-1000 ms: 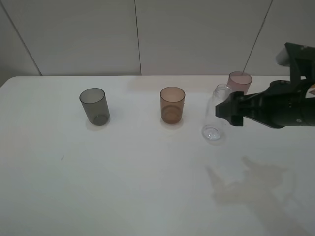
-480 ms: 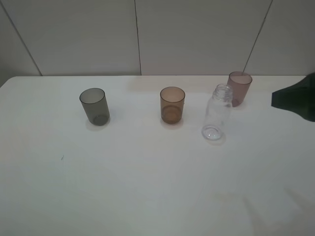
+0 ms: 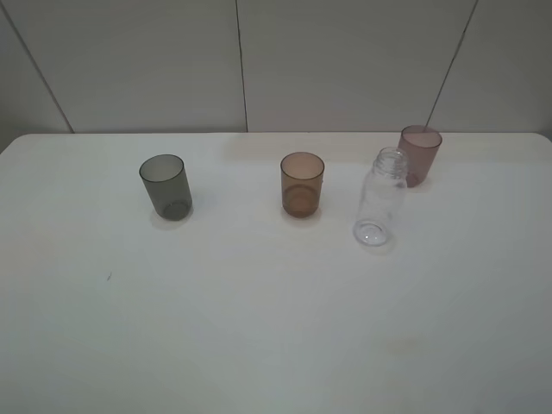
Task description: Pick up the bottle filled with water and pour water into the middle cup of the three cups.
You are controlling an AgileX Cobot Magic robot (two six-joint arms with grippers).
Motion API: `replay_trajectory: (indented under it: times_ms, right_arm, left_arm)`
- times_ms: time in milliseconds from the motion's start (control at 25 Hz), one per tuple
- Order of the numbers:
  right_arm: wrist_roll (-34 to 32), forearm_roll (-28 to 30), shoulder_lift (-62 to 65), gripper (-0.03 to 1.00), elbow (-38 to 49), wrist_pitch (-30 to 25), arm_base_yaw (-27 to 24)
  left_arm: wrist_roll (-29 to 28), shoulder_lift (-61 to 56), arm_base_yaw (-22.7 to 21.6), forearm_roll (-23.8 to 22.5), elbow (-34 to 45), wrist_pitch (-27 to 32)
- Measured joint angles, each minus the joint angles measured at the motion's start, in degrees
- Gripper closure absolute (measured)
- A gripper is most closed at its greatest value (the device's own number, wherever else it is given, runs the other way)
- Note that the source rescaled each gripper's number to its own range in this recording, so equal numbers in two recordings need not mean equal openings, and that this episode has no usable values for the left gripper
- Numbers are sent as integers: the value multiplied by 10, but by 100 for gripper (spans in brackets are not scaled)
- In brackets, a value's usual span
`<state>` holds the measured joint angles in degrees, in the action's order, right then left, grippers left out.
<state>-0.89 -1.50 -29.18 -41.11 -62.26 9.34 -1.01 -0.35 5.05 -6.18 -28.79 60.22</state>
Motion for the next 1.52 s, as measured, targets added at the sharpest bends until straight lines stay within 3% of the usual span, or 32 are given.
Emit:
replay_trajectory:
  times_ms: [360,800,1040,1400,1520]
  right_arm:
    - [0,24,129,-3,1,-38,0]
    - [0,46,244,-3,108,1,0]
    - [0,46,246,-3,113,9,-2]
    - [0,46,246,-3,113,12,-98]
    - [0,46,247,-3,113,12,-109]
  left_arm:
    - [0,0,0,0,0,0]
    - [0,0,0,0,0,0]
    - [0,0,0,0,0,0]
    - [0,0,0,0,0,0]
    - [0,0,0,0,0,0]
